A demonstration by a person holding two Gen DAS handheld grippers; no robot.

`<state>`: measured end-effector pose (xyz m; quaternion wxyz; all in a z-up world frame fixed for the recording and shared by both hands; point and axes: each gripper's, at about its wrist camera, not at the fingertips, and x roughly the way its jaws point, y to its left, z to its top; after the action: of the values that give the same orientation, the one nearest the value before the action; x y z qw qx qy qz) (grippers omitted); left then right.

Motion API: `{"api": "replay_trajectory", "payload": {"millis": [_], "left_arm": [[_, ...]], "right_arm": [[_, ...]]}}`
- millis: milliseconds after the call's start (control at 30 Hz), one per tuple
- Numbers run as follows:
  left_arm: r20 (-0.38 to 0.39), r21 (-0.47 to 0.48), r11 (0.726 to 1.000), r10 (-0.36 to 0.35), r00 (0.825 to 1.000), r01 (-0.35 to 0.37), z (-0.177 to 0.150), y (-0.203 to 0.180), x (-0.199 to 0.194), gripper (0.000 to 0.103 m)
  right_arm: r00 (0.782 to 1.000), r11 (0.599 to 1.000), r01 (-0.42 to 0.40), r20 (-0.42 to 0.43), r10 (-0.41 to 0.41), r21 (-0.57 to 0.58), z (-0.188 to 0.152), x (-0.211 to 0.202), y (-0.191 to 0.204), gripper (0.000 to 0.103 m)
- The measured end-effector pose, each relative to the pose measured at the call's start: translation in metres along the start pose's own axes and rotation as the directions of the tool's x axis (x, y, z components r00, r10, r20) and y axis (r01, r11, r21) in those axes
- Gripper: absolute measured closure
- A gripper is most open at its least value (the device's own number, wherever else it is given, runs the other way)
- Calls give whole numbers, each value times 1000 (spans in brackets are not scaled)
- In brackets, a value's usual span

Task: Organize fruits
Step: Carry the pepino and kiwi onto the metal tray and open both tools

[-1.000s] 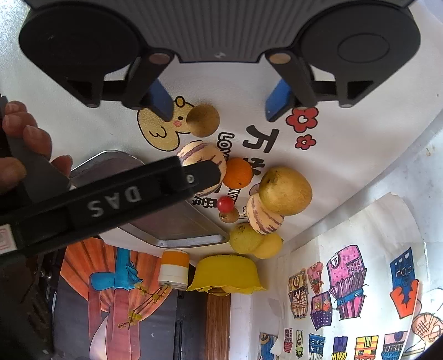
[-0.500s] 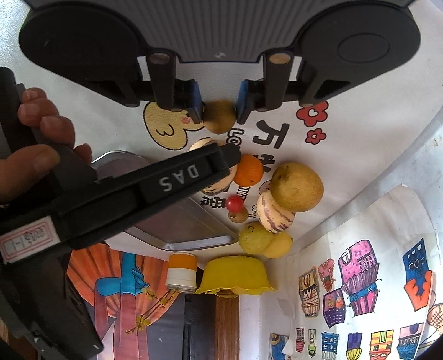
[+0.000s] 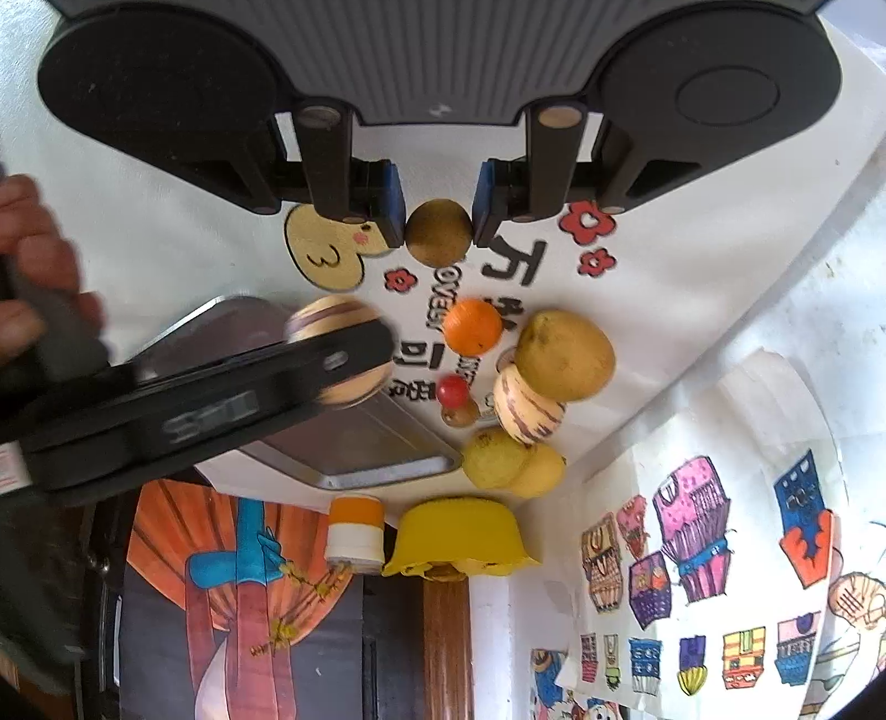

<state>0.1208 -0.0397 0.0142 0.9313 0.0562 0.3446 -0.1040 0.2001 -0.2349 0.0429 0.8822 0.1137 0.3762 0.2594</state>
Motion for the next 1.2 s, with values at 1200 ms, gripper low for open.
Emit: {"api": "replay_trajectory", "payload": {"millis": [1200], "left_arm": [[-18, -194, 973, -128, 992, 122, 194, 21, 203, 75]], "right_arm": [[957, 954, 289, 41, -287, -73, 116, 92, -141, 51]]}}
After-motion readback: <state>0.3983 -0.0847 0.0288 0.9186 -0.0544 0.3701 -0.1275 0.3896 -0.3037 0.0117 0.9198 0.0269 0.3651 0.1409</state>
